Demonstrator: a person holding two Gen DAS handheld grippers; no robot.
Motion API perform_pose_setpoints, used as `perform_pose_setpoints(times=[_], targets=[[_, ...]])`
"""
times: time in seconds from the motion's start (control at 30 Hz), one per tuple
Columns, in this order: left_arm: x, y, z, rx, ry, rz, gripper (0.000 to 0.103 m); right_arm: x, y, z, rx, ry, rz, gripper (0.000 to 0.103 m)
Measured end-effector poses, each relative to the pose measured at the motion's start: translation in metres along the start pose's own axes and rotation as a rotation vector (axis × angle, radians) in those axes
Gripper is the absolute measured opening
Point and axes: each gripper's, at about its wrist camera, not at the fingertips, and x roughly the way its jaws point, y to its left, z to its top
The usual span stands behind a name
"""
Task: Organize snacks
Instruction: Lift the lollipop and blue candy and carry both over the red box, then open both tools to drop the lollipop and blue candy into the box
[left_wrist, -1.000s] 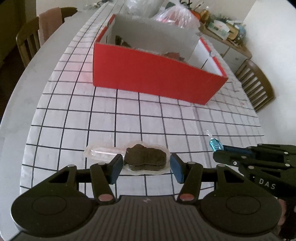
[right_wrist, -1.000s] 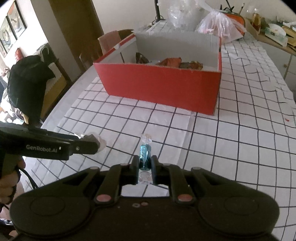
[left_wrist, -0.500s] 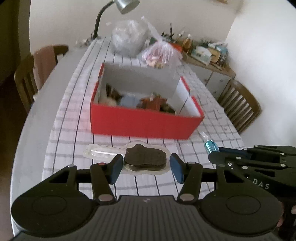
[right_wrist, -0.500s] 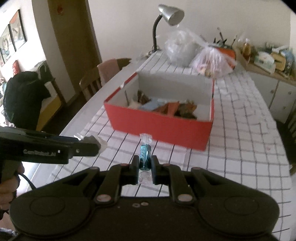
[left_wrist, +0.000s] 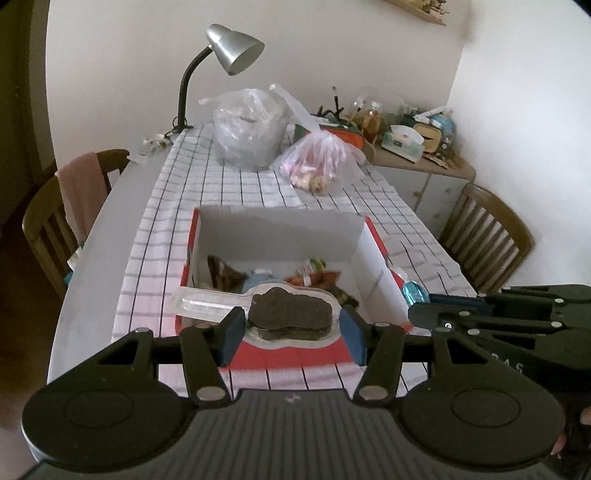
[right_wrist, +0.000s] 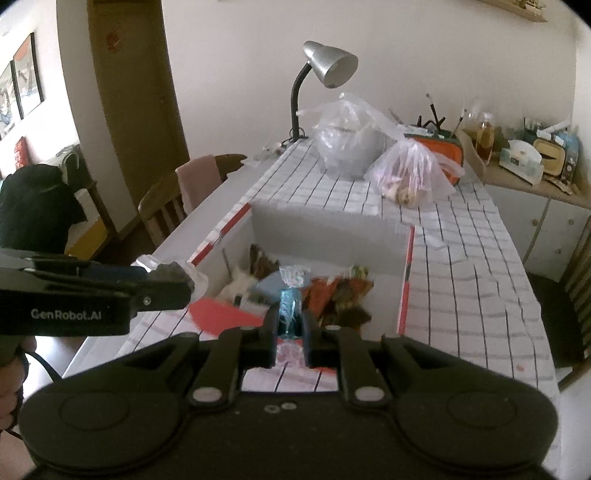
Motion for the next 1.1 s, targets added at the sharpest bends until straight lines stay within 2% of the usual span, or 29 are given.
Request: perform_pose_setpoints(times=[0.3,0.6,0.8,0.83,0.87,1.1], targets=[[0.056,0.007,0.032,0.004,0.038,0.046,0.055,0.053,-0.029,0.028,-0.001,0.038,-0.025,0.012],[0.112,0.018,0.046,-0.011,0.12,0.081,0.055,0.108,-0.055,0.036,0.026,0.113,-0.056,0.012],[0.142,0.027,0.049,-0.038,0.169,0.091,0.055,0.137,-0.063,0.036,0.028,0.164,-0.043,0.012],[0.146,0.028,0.049,-0.04,0.176,0.092,0.047,0.142,-0.063,0.036,0.027,0.171,-0.044,0.012],[0.15,0.028,0.049,-0.035,0.186,0.094,0.043,0.145,-0.064,0.035,0.027,0.177,-0.042,0.012],[0.167,0.032,0.045,-0.038,0.238,0.1,0.042,0.164,-0.062,0.028,0.013,0.223,-0.016,0.012]])
